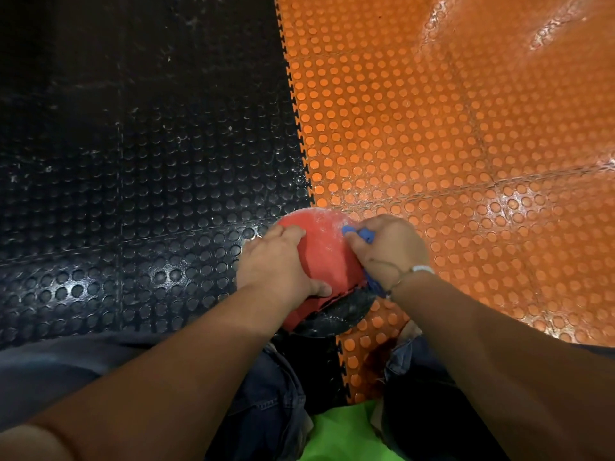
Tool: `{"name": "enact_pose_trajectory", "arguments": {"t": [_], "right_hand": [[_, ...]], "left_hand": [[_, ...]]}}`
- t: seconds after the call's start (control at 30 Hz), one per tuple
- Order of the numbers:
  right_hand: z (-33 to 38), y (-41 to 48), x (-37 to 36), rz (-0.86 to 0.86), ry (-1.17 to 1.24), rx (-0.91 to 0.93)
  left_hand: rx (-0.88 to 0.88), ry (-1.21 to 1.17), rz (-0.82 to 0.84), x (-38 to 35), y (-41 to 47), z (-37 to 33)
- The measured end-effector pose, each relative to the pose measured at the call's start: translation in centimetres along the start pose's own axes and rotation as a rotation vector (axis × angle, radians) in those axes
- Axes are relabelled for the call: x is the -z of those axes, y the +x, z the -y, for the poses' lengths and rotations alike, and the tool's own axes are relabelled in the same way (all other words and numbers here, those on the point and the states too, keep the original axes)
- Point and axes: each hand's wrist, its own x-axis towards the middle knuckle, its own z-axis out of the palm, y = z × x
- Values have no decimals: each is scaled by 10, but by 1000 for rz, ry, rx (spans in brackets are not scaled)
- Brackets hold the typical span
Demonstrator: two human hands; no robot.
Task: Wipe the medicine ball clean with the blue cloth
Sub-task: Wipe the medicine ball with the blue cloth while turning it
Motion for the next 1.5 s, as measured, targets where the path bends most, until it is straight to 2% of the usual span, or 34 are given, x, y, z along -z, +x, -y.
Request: {"name": "enact_pose_trajectory", "arguments": {"t": [0.03,0.13,0.17,0.33,0.47,0.5,0.63,0.67,0.77,0.8,0.9,0.97,1.1,1.13,1.27,1.3,1.4,1.43,1.5], "right_hand": [[5,-5,-3,-2,-11,37],[23,-27,-16,53,-79,345],[25,-28,-16,68,-102,391],[7,-6,-4,-36,-8,82],[20,-24,-11,3,-91,293],[19,-23,-10,20,-103,292],[6,-6,1,-9,-18,63],[10,-10,-1,9,-32,105],[31,-33,-15,59,-77,388],[30,-31,-15,62,-75,388],[10,-8,-6,25,56,83],[3,-4,-4,-23,104,-24],[20,-21,-16,40,65,212],[19,-19,-15,48,103,191],[9,-6,-10,-14,336,-122],[11,-7,-12,-14,290,-96],[26,-15,-18,65,81,134],[27,-14,-16,77,61,157],[17,-2,-8,64,107,60]], "left_hand": [[-1,4,-1,0,0,-1],[-3,-16,-10,1,3,1],[0,-19,-5,2,4,2],[-1,2,14,2,2,1],[-1,4,18,2,2,1],[-4,13,24,2,2,1],[-8,28,20,2,-1,1],[-12,30,10,2,-1,1],[-31,31,-17,1,0,3],[-33,29,-15,1,1,3],[-30,40,16,2,0,2],[-23,58,19,1,0,0],[15,12,17,9,7,1],[35,-16,16,10,9,3],[53,-44,-5,7,13,12],[69,-65,10,6,14,13],[105,-64,76,5,15,12],[106,-55,84,4,15,11],[100,-49,75,3,14,9]]}}
